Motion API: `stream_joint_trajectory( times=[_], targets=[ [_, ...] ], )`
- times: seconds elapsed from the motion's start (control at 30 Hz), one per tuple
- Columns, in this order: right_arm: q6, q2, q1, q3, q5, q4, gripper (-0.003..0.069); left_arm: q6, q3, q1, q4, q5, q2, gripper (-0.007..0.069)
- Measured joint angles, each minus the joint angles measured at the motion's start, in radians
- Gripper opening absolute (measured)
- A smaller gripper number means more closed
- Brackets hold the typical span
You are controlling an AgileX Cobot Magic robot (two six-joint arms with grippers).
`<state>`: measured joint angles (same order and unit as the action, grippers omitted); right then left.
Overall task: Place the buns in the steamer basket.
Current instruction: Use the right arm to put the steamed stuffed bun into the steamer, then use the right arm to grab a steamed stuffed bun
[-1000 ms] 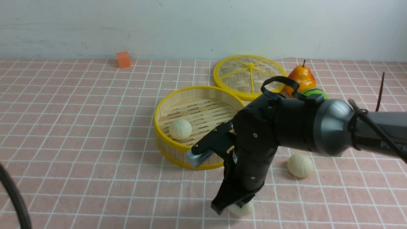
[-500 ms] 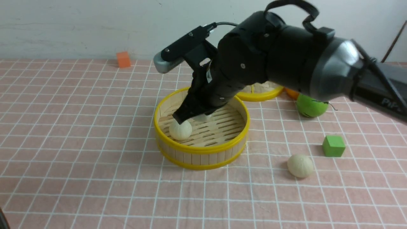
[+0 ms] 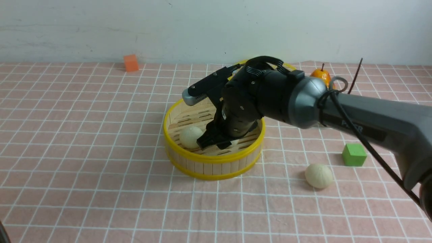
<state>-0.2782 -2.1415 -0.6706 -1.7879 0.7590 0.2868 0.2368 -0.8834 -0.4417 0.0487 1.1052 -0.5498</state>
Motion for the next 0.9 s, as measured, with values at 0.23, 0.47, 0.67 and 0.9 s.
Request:
stream_joint_trajectory(
  times=[0.23,0.47,0.67,0.9],
  targets=[
    [0.02,0.125,0.0,-0.063,0.126,-0.019,0.0589,0.0,0.0,0.0,0.0,0.001,0.0,-0.0014],
    [0.047,0.317,0.034,-0.062,0.372,0.02,0.054,0.0,0.0,0.0,0.0,0.002,0.0,-0.0013],
    [0.05,0.353,0.129,0.128,0.397,0.021,0.0481,0.0,0.0,0.0,0.0,0.002,0.0,-0.0011],
    [0.001,0.346,0.258,0.426,0.126,-0.052,0.0466,0.0,0.0,0.0,-0.02,0.025,0.0,-0.0008]
  ],
)
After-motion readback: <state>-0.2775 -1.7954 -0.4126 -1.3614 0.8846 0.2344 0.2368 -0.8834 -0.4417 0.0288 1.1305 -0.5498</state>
